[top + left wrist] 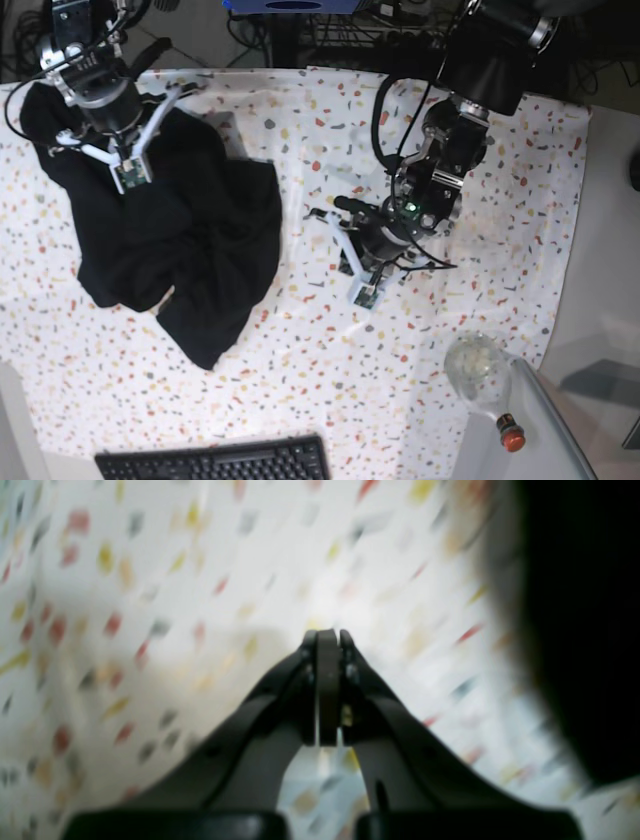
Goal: Layout the t-shirt on the table in an organized manner, then fold the t-shirt properly
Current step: 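Grasp the t-shirt edge with the left gripper and spread it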
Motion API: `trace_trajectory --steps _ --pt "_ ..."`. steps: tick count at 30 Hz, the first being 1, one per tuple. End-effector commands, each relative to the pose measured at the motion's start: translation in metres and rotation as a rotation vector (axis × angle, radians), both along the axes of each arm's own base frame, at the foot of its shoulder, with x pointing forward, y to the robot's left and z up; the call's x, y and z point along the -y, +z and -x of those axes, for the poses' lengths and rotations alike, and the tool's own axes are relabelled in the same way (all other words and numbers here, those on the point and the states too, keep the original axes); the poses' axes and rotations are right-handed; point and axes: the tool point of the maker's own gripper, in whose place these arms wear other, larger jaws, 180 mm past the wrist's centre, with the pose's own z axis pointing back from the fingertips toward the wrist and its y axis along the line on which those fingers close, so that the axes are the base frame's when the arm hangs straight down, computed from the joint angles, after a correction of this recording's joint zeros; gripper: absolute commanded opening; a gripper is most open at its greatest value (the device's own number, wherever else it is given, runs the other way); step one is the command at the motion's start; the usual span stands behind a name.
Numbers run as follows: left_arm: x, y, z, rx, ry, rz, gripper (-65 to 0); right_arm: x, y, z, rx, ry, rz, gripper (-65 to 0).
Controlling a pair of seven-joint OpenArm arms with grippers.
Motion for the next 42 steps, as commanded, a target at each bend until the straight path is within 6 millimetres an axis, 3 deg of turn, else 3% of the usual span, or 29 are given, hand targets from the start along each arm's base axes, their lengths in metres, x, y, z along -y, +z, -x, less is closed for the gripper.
trace_trajectory --steps 1,4,7,10,12,14,17,21,25,28,32,35,38,40,42 --pt "0.011 0.024 -0.020 0.072 -0.005 0.034 -64.8 0.014 0.004 0.001 0.018 -0.025 0.028 -65.0" --pt "0.044 0.046 -0.036 0.108 -0.015 0.108 -64.8 0.045 -0.004 0.023 -0.032 -0.106 0.070 -65.0" --pt "0.082 0.054 -0.044 0.100 -0.029 0.166 -64.7 0.068 -0.013 0.042 -0.083 -0.161 0.106 -65.0" --pt "0.124 0.037 -0.043 0.047 -0.113 0.158 -64.7 0.083 -0.026 0.062 -0.142 -0.214 0.121 -65.0" --pt "0.155 0.018 -0.031 0.063 -0.221 0.130 -64.7 0.091 -0.034 0.070 -0.170 -0.242 0.126 -65.0" --pt "0.163 -0.005 -0.020 0.073 -0.293 0.087 -64.7 0.093 -0.043 0.071 -0.186 -0.252 0.121 -65.0" --pt "0.148 -0.031 -0.018 0.070 -0.333 0.009 -65.0 0.096 -0.064 0.054 -0.205 -0.278 0.100 -65.0" --pt "0.129 -0.044 -0.021 0.025 -0.316 -0.046 -65.0 0.105 -0.102 0.026 -0.263 -0.299 0.069 -65.0" --pt "0.067 -0.055 -0.032 0.020 -0.218 -0.170 -65.0 0.099 -0.122 -0.020 -0.301 -0.231 0.000 -65.0" --pt "0.040 -0.058 -0.024 0.041 -0.179 -0.198 -65.0 0.091 -0.127 -0.062 -0.301 -0.213 -0.051 -65.0" --pt "0.012 -0.047 -0.036 0.063 -0.072 -0.160 -65.0 0.083 -0.117 -0.130 -0.234 -0.211 -0.107 -65.0" --pt "-0.009 -0.033 -0.056 0.086 0.039 -0.119 -65.0 0.088 -0.104 -0.159 -0.210 -0.191 -0.056 -65.0" --pt "-0.014 -0.008 -0.080 0.134 0.095 -0.069 -65.0 0.099 -0.086 -0.167 -0.180 -0.179 0.019 -65.0" --pt "-0.017 0.010 -0.091 0.178 0.117 -0.045 -65.0 0.107 -0.075 -0.157 -0.184 -0.189 0.064 -65.0" --pt "-0.030 0.032 -0.100 0.236 0.161 -0.009 -65.0 0.111 -0.050 -0.150 -0.136 -0.194 0.113 -65.0"
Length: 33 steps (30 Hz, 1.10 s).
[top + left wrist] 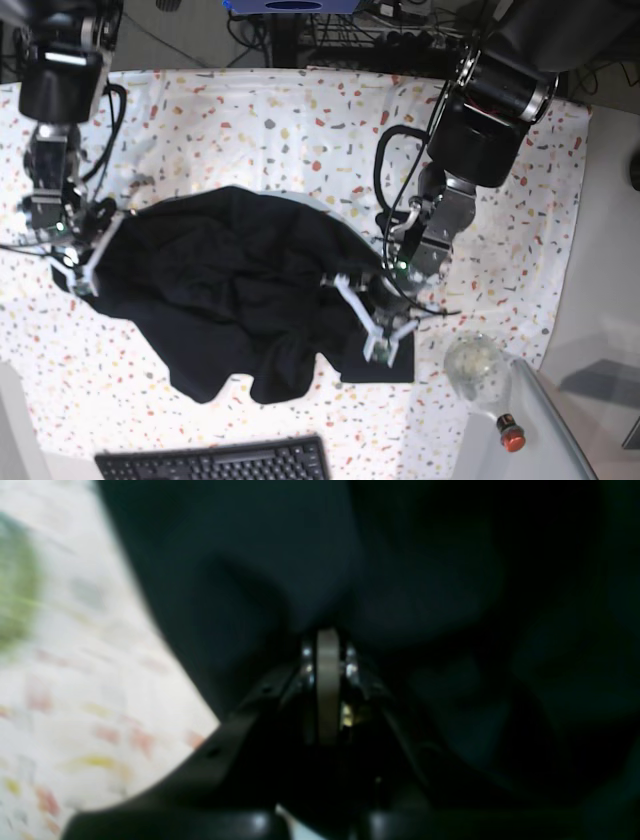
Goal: Layout the t-shirt on the table in an organized manner, then fold the t-shirt properly
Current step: 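Grasp the t-shirt edge with the left gripper and spread it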
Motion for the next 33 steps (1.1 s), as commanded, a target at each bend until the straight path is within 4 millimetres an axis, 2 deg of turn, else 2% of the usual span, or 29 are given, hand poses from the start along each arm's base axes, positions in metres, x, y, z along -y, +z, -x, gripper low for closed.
trace_trajectory --steps 1,4,6,8,10,11,13,16,19,23,25,28,30,32,33 --pt "-0.004 0.032 -0.018 0.101 0.005 0.037 -65.0 0.004 0.029 -0.017 0.096 0.003 0.028 -65.0" --pt "-0.015 0.051 -0.012 0.120 -0.009 0.090 -64.8 -0.005 0.063 -0.006 0.173 0.011 0.063 -65.0" --pt "-0.031 0.053 -0.002 0.089 0.030 0.107 -64.8 -0.018 0.082 0.000 0.209 0.040 0.067 -48.8" --pt "-0.059 0.055 0.013 0.071 0.095 0.103 -64.8 -0.046 0.092 0.007 0.227 0.123 0.036 -32.3" --pt "-0.090 0.045 0.040 0.038 0.160 0.084 -64.7 -0.077 0.092 0.010 0.230 0.206 -0.025 -21.3" --pt "-0.103 0.042 0.053 0.032 0.183 0.073 -64.7 -0.086 0.089 0.008 0.233 0.216 -0.050 -18.6" --pt "-0.125 0.028 0.079 -0.005 0.212 0.037 -64.7 -0.096 0.080 -0.001 0.231 0.221 -0.091 -18.2" --pt "-0.147 0.014 0.113 -0.038 0.216 -0.017 -64.8 -0.105 0.060 -0.014 0.205 0.225 -0.146 -19.7" --pt "-0.156 0.007 0.139 -0.040 0.200 -0.044 -64.8 -0.112 0.050 -0.022 0.195 0.231 -0.179 -19.7" --pt "-0.165 -0.001 0.160 -0.057 0.219 -0.050 -63.8 -0.117 0.045 -0.032 0.182 0.234 -0.201 -19.7" --pt "-0.175 -0.003 0.167 -0.065 0.249 -0.055 -55.8 -0.121 0.041 -0.034 0.170 0.234 -0.217 -19.7" --pt "-0.178 -0.005 0.172 -0.070 0.270 -0.048 -35.2 -0.131 0.039 -0.035 0.181 0.220 -0.305 -19.7" --pt "-0.178 -0.006 0.173 -0.072 0.275 -0.045 -24.8 -0.135 0.033 -0.033 0.170 0.210 -0.358 -19.8" --pt "-0.177 -0.006 0.173 -0.072 0.276 -0.043 -20.9 -0.133 0.025 -0.028 0.138 0.196 -0.387 -22.5" --pt "-0.177 -0.006 0.173 -0.073 0.273 -0.042 -20.9 -0.134 0.024 -0.027 0.136 0.191 -0.409 -26.9"
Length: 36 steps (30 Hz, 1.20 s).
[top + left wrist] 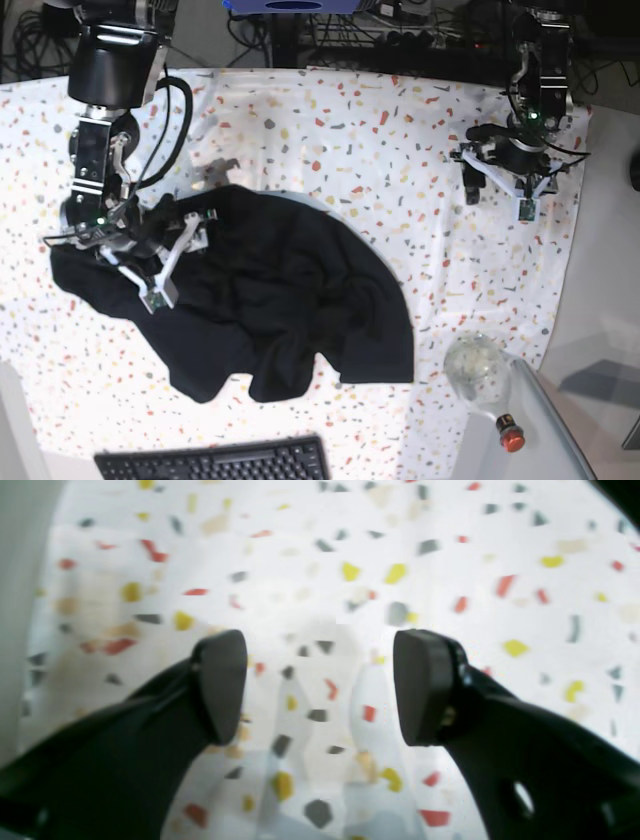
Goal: Layout the t-shirt on the table in an organized manner, then fold the t-shirt properly
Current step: 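Grasp the t-shirt edge with the left gripper and spread it, then grasp the t-shirt with the right gripper and lift it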
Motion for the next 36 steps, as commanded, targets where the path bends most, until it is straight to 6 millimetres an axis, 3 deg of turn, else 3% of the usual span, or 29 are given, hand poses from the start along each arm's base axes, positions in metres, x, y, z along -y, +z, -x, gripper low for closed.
trace_trajectory --steps 1,3,5,8,13,15,18,19,22,24,26,30,36 --pt "-0.005 0.013 -0.010 0.049 -0.003 -0.012 -20.9 -0.001 0.015 -0.015 0.058 -0.011 -0.034 -31.8" --pt "-0.004 0.012 -0.010 0.049 -0.003 -0.010 -20.9 0.003 0.013 -0.010 0.050 -0.019 -0.054 -46.1" --pt "-0.004 0.014 -0.012 0.054 -0.003 -0.010 -20.9 0.007 0.010 -0.001 0.024 -0.025 -0.084 -65.0" --pt "-0.004 0.015 -0.013 0.057 -0.003 -0.010 -20.9 0.016 0.022 0.012 0.035 0.007 -0.105 -65.0" --pt "-0.004 0.017 -0.018 0.068 -0.003 -0.010 -20.9 0.027 0.059 0.044 0.115 0.049 -0.047 -65.0" --pt "-0.004 0.018 -0.021 0.071 -0.002 -0.009 -20.9 0.023 0.075 0.040 0.161 0.064 -0.032 -65.0" --pt "-0.004 0.020 -0.022 0.077 -0.004 -0.010 -20.1 0.001 0.083 0.027 0.179 0.181 0.014 -65.0" --pt "-0.004 0.020 -0.023 0.078 -0.004 -0.010 -19.9 -0.007 0.085 0.022 0.177 0.242 0.061 -63.6" --pt "-0.004 0.021 -0.023 0.080 -0.003 -0.010 -19.9 -0.032 0.090 0.009 0.199 0.369 0.162 -36.3" --pt "-0.004 0.021 -0.023 0.080 -0.003 -0.010 -19.9 -0.047 0.091 -0.001 0.211 0.417 0.199 -23.3" --pt "-0.004 0.020 -0.022 0.077 -0.002 -0.010 -19.9 -0.054 0.086 -0.012 0.193 0.420 0.200 -23.1" --pt "-0.004 0.017 -0.019 0.068 -0.002 -0.010 -19.9 -0.062 0.061 -0.028 0.100 0.421 0.166 -29.6" --pt "-0.005 0.015 -0.017 0.062 0.000 -0.010 -19.9 -0.068 0.040 -0.036 0.037 0.421 0.125 -30.0"
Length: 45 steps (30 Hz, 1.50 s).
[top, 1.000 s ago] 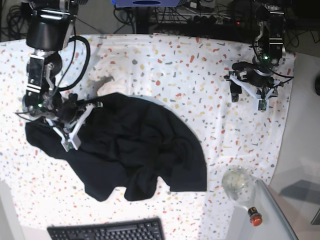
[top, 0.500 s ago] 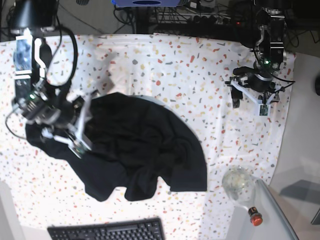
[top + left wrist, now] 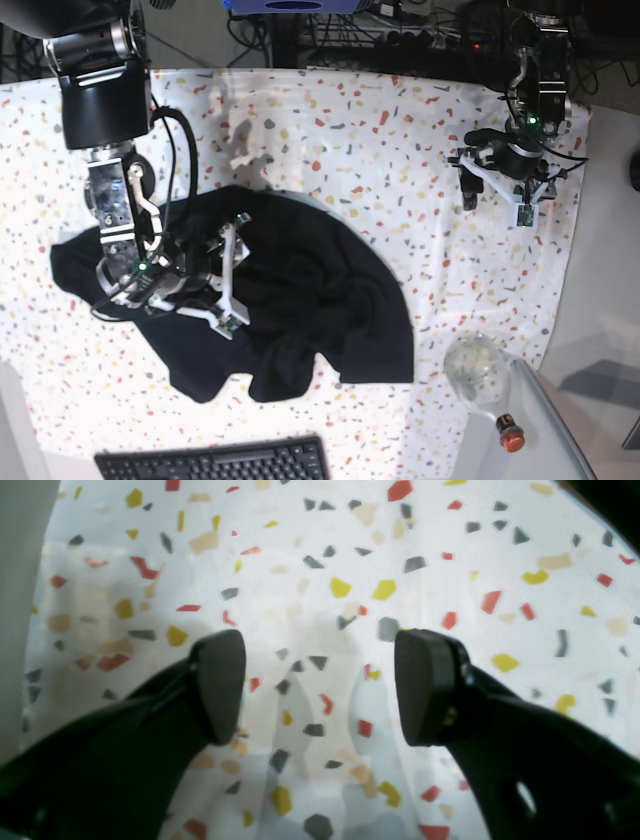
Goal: Layout the t-shirt on the table in an organized manner, then fold the t-shirt properly
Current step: 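Grasp the t-shirt with the right gripper and lift it, then grasp the hem with the left gripper and lift the shirt high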
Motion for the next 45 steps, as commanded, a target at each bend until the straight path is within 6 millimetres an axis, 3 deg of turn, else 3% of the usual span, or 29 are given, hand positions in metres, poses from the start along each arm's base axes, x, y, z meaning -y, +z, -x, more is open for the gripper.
trace_trajectory --steps 1,9,14,16,18,21,23,28,30,34,39,42,45 --pt "-0.005 0.012 -0.010 0.046 0.001 -0.010 -19.9 0.001 0.015 -0.016 0.044 0.002 -0.007 -30.0" --pt "-0.005 0.013 -0.012 0.051 0.002 -0.009 -19.9 -0.017 0.019 -0.006 0.050 0.017 -0.035 -29.9" --pt "-0.005 0.013 -0.013 0.052 0.002 -0.009 -19.9 -0.022 0.004 -0.006 -0.014 0.016 -0.040 -31.4" --pt "-0.005 0.013 -0.013 0.052 0.002 -0.009 -19.9 -0.027 0.006 -0.006 -0.009 0.015 -0.054 -41.4" --pt "-0.005 0.014 -0.013 0.052 0.001 -0.011 -19.9 -0.027 0.014 -0.006 0.021 0.011 -0.059 -63.2" --pt "-0.006 0.014 -0.013 0.052 0.001 -0.012 -19.9 -0.023 0.029 0.003 0.070 0.010 -0.044 -65.0" --pt "-0.006 0.014 -0.013 0.052 0.001 -0.012 -20.1 -0.011 0.039 0.016 0.095 0.009 -0.001 -65.0" --pt "0.000 0.021 -0.025 0.078 -0.015 -0.009 -20.4 0.003 0.054 0.069 0.117 0.008 0.052 -65.0" --pt "0.013 0.022 -0.033 0.074 -0.047 -0.003 -20.4 0.013 0.047 0.093 0.089 0.015 0.076 -65.0" --pt "0.057 0.036 -0.067 0.079 -0.152 0.020 -20.7 0.019 0.025 0.140 -0.002 0.027 0.081 -65.0" --pt "0.151 0.076 -0.121 0.166 -0.287 0.120 -20.7 0.016 0.009 0.179 -0.063 0.036 0.045 -65.0" --pt "0.214 0.075 -0.139 0.136 -0.393 0.153 -20.7 0.016 0.003 0.194 -0.097 0.037 0.045 -65.0" --pt "0.251 0.064 -0.145 0.092 -0.465 0.160 -20.9 0.018 0.001 0.198 -0.109 0.030 0.047 -65.0"
